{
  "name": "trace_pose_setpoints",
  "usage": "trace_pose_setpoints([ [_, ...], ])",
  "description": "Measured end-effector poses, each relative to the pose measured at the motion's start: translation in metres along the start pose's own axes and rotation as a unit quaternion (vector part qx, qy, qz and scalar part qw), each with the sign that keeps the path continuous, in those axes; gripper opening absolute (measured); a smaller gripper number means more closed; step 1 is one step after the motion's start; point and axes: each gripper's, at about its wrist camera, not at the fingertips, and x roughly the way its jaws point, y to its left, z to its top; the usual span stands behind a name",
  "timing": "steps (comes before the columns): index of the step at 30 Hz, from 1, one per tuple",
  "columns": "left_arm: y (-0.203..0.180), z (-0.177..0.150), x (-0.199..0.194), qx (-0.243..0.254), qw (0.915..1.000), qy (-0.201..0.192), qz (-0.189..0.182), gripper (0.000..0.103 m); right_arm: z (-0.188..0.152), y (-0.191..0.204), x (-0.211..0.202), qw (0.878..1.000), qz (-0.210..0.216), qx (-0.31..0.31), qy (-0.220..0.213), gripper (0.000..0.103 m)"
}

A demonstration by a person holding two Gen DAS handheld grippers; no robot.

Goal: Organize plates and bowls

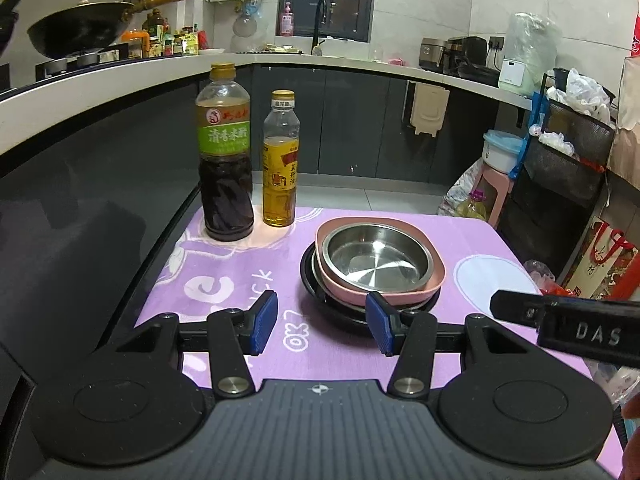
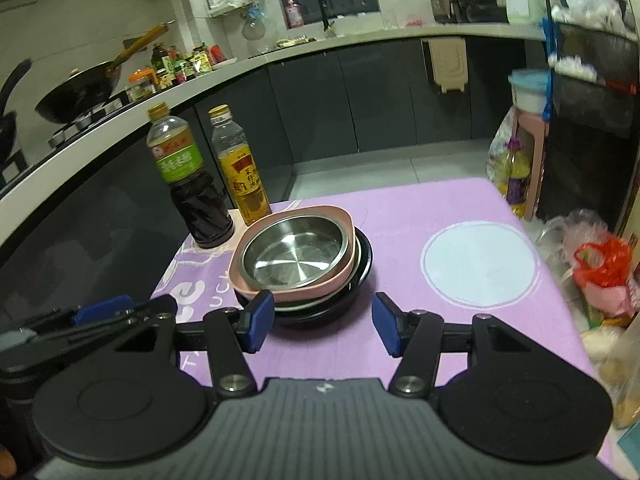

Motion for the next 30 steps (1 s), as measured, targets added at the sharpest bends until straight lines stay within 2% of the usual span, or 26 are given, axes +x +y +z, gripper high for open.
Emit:
trace_pose_setpoints([
  [18,-0.001,-0.024,-0.056,0.01,0.9997,-0.022,-0.004,0.047,-0.031,0.016,-0.032,1.0,-0.002,-0.005,-0.017,0.054],
  [30,-0.008,-0.032,-0.072,0.022,0.9991,-0.036,-0.004,0.047,-0.041,0.017,-0.043,1.0,-0.011,-0.003,-0.024,0.054],
])
